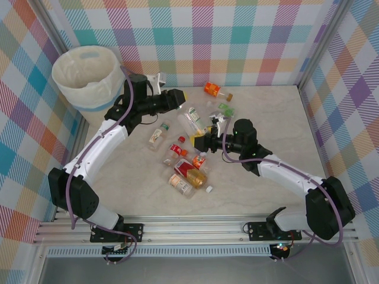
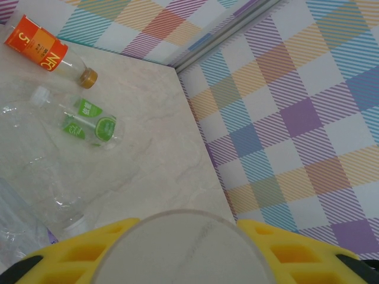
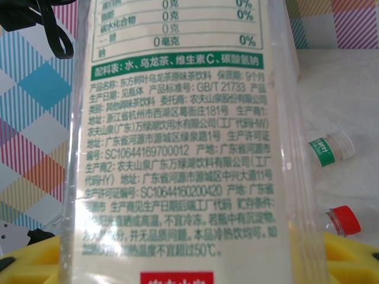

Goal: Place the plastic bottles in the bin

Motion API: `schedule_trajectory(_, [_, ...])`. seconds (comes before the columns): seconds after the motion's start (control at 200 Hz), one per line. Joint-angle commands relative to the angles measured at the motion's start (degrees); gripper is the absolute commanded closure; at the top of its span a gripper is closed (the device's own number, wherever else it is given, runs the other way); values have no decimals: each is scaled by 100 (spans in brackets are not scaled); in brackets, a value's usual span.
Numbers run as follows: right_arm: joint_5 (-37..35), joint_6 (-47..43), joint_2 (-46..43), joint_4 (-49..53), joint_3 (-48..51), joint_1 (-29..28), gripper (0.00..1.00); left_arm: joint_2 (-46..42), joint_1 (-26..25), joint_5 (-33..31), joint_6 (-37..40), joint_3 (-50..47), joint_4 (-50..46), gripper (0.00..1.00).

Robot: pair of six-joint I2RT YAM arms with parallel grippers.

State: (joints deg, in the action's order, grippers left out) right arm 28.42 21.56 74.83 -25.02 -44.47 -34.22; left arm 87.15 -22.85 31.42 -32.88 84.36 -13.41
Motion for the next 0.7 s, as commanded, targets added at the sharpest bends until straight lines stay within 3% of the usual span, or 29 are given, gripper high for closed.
schedule_trajectory(0.0, [177,-116,-201,32,-347,-41,36,-159,-53,-89,273,169,-104,83])
schedule_trajectory(0.13, [-90,-135,-355,234,-324,-41,18,-240,-44,-675,517,488,-554,100])
schedule_trajectory(0.195, [-355,-159,-464,369,-283,-41,7,-313,-44,-1212,606,616,-704,100])
schedule_trajectory(0.28, [-690,-230,-610,590,-232,-42,0,-452,4,-1781,687,652,-654,100])
schedule_trajectory(0.45, [-1443,-277,-985,772,29,-41,0,-787,153,-2902,691,648,-412,100])
schedule_trajectory(0.585, [-2017,-327,-1295,961,242,-37,0,-1089,301,-4528,559,594,-302,100])
schedule_trajectory(0.695, [-2341,-419,-1513,1183,346,-41,0,-1438,475,-5604,698,154,721,100])
